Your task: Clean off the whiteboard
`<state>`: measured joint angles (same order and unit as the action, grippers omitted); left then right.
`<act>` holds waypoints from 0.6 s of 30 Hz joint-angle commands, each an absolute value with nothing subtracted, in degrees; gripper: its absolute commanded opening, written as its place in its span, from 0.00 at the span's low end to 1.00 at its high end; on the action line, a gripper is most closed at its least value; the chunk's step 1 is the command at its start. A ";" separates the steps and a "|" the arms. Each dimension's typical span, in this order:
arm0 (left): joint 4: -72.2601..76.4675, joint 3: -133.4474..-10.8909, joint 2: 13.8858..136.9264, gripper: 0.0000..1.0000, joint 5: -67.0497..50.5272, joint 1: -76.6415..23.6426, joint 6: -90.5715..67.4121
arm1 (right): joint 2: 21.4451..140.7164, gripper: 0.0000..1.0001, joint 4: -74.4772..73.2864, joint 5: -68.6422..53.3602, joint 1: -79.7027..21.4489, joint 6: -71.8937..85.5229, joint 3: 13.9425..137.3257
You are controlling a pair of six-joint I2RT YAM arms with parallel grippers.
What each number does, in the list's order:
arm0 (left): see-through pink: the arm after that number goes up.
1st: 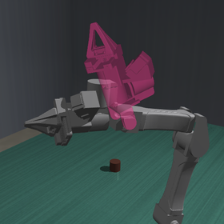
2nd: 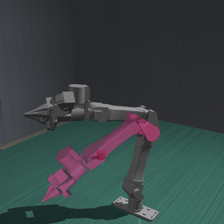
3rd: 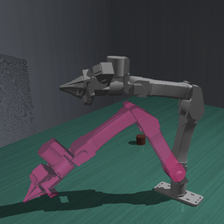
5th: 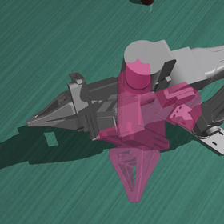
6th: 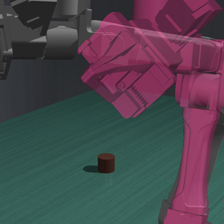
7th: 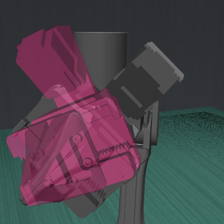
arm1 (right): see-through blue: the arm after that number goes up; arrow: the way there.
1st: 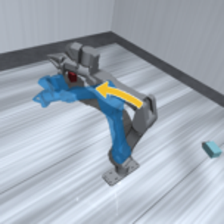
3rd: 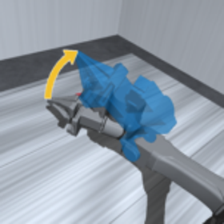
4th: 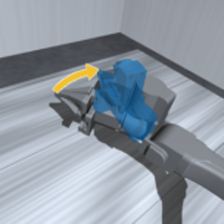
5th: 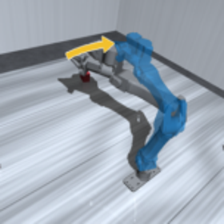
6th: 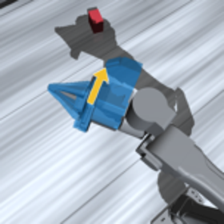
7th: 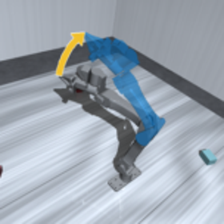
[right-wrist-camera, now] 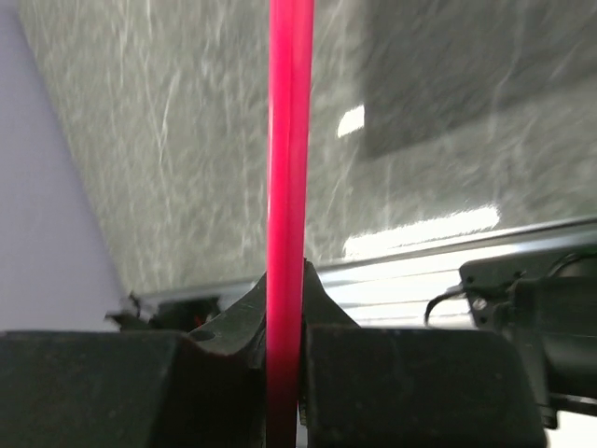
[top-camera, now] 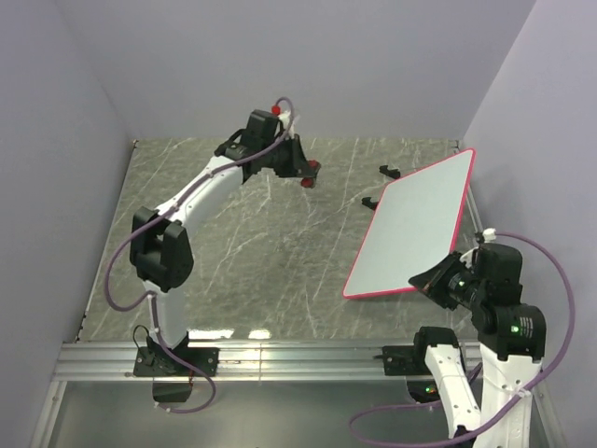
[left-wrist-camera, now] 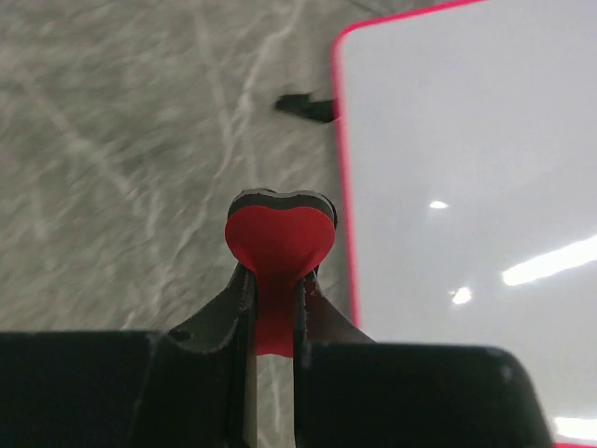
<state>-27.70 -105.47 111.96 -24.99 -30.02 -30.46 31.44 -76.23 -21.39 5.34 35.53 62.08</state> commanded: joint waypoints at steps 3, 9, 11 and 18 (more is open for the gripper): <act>-27.69 -91.72 103.99 0.00 -20.74 -27.08 -29.00 | 31.29 0.00 -57.59 -12.31 5.10 33.84 67.94; -27.68 -83.59 96.69 0.00 -19.25 -25.93 -30.24 | 36.20 0.00 -47.39 -9.85 5.10 33.93 65.22; -28.47 -83.06 95.19 0.00 -18.55 -25.93 -29.80 | 38.57 0.00 -42.03 -9.23 5.10 33.75 64.34; -32.17 -83.67 91.50 0.00 -15.91 -25.93 -27.69 | 45.70 0.00 -34.36 -6.51 5.10 32.35 68.28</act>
